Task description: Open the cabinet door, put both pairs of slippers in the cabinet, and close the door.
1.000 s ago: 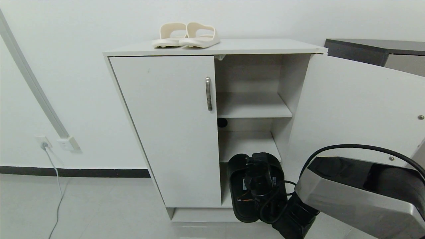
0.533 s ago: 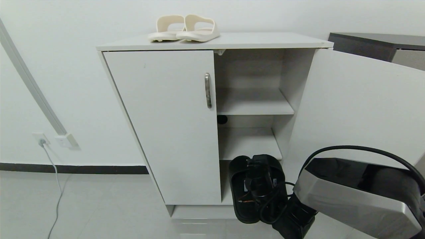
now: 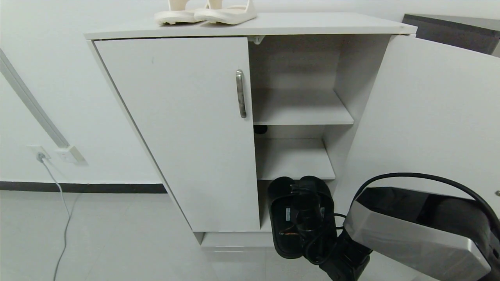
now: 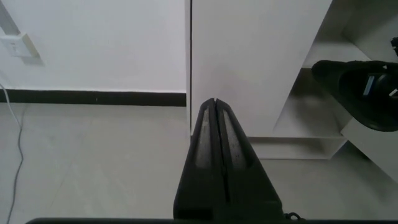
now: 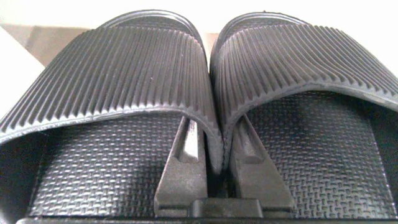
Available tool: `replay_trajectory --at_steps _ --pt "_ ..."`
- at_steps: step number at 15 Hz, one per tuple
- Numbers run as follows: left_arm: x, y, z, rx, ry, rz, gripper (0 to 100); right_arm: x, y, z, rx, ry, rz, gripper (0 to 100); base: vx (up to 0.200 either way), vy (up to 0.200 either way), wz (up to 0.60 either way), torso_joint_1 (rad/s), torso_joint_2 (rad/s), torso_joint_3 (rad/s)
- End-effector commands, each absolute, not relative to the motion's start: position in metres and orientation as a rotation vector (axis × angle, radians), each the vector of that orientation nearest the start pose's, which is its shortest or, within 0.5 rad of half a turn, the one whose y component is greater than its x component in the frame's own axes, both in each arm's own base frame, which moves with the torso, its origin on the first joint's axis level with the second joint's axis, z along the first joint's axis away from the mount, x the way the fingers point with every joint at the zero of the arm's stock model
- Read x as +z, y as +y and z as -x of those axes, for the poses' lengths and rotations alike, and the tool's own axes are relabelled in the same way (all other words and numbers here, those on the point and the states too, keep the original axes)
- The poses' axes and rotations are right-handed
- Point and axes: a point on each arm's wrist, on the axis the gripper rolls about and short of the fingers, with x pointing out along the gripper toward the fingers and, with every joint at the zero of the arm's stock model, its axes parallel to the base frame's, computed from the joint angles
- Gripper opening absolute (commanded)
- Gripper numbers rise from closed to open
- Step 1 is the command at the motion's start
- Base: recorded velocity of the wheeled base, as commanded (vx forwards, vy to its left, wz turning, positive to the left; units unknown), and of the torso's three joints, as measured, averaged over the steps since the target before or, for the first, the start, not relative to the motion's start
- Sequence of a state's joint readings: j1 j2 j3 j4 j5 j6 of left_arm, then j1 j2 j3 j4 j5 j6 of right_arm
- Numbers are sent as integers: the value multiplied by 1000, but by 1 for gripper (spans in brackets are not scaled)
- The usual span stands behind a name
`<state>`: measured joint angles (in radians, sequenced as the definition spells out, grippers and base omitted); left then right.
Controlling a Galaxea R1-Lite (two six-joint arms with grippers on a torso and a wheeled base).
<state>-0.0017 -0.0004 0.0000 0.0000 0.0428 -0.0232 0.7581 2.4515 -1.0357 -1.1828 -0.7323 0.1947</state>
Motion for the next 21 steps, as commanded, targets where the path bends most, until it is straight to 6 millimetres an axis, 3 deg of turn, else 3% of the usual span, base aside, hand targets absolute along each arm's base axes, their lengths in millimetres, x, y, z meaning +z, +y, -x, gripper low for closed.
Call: replay_trajectory --at_steps 1,7,16,21 --pt "76 1 23 43 1 23 0 3 281 -323 8 136 -22 0 0 0 0 0 0 0" --pt "76 1 23 41 1 25 0 5 279 -326 3 115 -23 0 0 0 0 0 0 0" --pt "75 1 23 41 0 23 0 5 278 -326 0 114 -24 0 200 0 0 0 4 3" --pt "75 1 23 35 0 23 0 6 280 -333 -5 103 -33 0 0 0 0 0 0 0"
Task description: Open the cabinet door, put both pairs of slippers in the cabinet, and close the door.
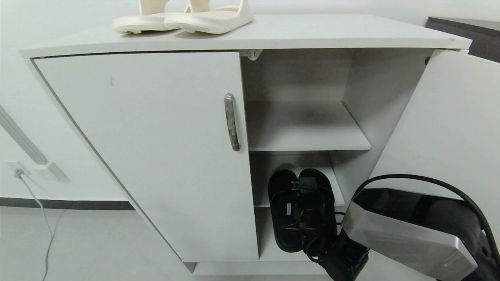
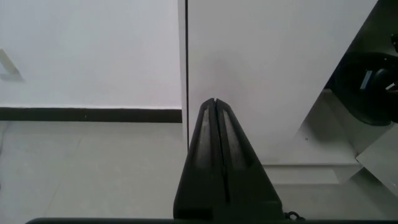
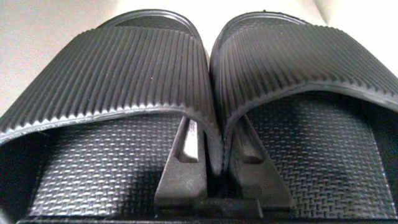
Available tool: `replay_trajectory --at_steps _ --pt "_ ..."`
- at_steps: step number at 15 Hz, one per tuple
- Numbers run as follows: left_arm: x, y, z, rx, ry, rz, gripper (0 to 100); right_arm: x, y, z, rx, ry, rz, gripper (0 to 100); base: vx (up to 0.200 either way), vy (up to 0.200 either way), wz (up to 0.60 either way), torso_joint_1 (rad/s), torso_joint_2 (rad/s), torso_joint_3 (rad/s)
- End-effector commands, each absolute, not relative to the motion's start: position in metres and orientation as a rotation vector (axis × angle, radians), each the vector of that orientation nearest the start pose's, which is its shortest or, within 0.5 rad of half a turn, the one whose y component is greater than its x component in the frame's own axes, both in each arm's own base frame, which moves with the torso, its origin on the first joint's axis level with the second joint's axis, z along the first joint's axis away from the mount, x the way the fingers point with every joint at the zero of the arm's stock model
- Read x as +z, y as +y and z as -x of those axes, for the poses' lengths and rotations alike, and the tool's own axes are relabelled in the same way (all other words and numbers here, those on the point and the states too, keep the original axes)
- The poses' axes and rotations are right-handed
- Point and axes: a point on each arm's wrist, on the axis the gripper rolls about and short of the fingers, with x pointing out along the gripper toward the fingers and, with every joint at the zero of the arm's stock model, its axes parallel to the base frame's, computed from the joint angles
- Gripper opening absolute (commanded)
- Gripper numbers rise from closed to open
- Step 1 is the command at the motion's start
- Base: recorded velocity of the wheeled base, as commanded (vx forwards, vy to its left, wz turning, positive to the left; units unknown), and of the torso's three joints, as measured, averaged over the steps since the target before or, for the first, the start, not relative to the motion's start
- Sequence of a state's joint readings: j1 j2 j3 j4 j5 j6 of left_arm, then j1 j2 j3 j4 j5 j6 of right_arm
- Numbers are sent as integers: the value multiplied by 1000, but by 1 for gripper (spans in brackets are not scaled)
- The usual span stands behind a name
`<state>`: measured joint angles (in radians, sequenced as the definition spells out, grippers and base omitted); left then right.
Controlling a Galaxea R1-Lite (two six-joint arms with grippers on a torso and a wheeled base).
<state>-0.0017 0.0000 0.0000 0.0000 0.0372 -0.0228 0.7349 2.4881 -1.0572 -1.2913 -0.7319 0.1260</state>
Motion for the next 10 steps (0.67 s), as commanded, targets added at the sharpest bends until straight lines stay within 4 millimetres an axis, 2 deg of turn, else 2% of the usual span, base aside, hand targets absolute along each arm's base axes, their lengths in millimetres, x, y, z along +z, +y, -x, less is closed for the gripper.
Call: replay_trajectory --at_steps 1,4,10 --pt "76 1 23 34 1 23 0 7 279 -335 -9 100 -33 0 0 0 0 0 0 0" --pt "76 1 23 34 1 23 0 6 277 -340 -13 90 -41 0 0 0 0 0 0 0" --pt "76 1 23 34 1 23 0 18 280 -370 -33 94 -42 0 0 0 0 0 0 0"
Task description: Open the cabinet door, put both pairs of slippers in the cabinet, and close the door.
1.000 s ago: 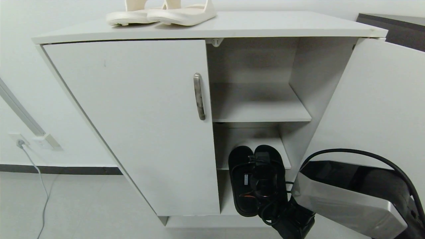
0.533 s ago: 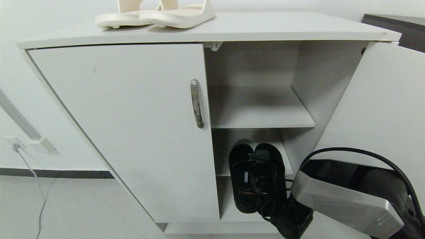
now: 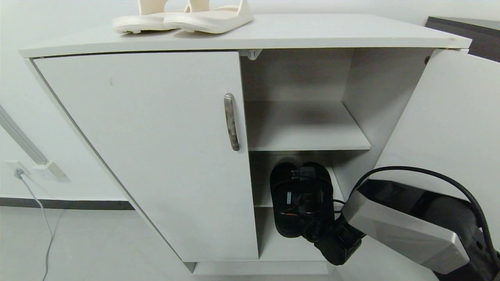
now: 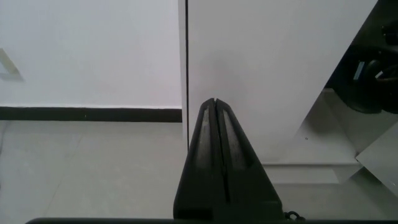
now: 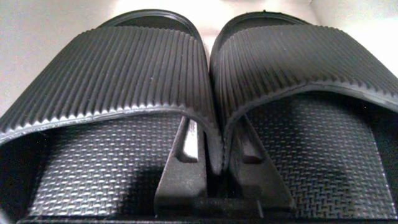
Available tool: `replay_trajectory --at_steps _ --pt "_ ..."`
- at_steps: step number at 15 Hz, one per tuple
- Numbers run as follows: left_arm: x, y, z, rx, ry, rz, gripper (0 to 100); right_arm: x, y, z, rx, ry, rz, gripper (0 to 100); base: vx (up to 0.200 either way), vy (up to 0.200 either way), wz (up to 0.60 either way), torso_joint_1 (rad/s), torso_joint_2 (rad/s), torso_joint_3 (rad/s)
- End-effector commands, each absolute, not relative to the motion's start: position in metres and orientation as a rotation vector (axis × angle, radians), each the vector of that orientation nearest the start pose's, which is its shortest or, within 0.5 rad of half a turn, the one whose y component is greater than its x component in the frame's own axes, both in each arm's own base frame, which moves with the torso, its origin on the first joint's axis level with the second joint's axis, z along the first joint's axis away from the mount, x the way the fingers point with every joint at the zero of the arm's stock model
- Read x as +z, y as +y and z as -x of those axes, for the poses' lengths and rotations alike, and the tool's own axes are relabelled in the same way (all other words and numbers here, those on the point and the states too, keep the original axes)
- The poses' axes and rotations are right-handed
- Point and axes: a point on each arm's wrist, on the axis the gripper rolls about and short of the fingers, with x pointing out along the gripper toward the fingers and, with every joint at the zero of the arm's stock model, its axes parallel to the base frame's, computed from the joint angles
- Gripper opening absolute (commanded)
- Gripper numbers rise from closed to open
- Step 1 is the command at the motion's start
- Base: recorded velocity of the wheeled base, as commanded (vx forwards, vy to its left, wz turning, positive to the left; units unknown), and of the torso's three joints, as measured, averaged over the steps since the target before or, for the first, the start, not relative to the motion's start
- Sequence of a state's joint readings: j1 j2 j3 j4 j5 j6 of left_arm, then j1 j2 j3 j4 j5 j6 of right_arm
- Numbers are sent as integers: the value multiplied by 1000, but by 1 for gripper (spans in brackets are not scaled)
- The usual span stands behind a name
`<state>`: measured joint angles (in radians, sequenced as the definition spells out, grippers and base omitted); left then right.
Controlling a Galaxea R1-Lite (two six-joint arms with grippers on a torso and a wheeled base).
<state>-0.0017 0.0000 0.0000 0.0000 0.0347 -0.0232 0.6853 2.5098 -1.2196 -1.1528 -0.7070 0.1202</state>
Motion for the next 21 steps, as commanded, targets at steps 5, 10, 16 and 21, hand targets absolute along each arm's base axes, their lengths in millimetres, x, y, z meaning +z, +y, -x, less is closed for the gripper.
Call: replay_trajectory --at_steps 5,10,16,21 --pt "75 1 23 34 0 23 0 34 286 -391 -50 70 -60 0 0 0 0 0 0 0" --pt "76 1 23 35 1 25 0 53 292 -403 -54 58 -69 0 0 0 0 0 0 0" --pt "76 1 23 35 0 25 0 39 282 -415 -30 91 -51 0 0 0 0 0 0 0" --pt "76 1 23 35 -2 25 0 25 275 -422 -51 109 -39 0 0 0 0 0 0 0"
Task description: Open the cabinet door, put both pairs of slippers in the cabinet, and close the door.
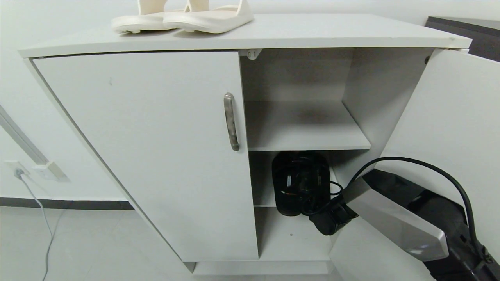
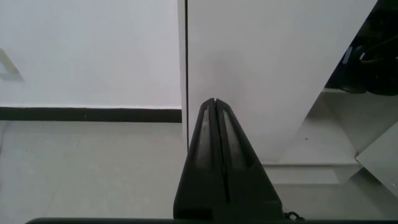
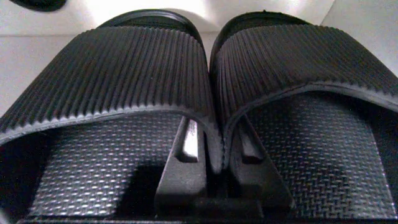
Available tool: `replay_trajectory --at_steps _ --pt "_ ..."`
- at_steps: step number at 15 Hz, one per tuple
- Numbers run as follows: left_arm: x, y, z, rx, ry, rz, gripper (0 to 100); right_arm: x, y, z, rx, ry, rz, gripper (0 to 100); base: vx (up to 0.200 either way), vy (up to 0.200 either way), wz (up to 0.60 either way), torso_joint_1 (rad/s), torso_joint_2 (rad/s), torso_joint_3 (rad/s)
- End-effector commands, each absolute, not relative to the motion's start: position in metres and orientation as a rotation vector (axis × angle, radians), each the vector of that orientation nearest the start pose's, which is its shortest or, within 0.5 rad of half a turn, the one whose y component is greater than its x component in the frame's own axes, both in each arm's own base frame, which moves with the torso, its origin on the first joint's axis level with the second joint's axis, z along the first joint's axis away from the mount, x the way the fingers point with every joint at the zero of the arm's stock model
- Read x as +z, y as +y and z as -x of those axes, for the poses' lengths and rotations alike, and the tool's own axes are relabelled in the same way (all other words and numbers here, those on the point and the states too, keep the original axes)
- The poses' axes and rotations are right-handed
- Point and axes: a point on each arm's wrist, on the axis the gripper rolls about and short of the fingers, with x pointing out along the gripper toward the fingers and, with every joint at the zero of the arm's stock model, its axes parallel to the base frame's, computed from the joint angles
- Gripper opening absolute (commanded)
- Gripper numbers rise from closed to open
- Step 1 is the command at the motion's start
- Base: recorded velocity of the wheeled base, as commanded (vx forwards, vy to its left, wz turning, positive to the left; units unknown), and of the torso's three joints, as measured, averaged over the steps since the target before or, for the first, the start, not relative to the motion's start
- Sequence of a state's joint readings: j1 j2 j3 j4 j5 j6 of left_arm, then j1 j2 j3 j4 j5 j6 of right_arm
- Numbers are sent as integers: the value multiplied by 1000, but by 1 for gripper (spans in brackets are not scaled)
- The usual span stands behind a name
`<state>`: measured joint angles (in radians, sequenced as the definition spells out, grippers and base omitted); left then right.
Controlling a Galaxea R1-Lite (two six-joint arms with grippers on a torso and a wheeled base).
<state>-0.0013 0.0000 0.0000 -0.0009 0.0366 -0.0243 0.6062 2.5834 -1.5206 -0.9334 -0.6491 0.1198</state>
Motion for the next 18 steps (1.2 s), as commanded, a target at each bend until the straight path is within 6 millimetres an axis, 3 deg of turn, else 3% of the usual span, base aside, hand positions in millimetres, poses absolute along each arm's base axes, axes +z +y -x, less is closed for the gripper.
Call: replay_trajectory --at_steps 1,6,7,10,14,18 --pt "76 1 23 35 -2 25 0 24 275 -423 -52 108 -40 0 0 0 0 0 0 0" --pt "76 1 23 35 0 25 0 22 274 -428 -58 101 -44 0 0 0 0 0 0 0" --pt "76 1 23 35 0 25 0 21 275 -428 -58 103 -42 100 0 0 0 0 0 0" --pt "76 1 23 35 0 25 0 17 276 -425 -54 119 -25 100 0 0 0 0 0 0" --pt "76 1 23 35 -2 25 0 28 279 -401 -23 130 -13 100 0 0 0 0 0 0" --pt "76 1 23 35 0 25 0 45 272 -347 27 137 -5 100 0 0 0 0 0 0"
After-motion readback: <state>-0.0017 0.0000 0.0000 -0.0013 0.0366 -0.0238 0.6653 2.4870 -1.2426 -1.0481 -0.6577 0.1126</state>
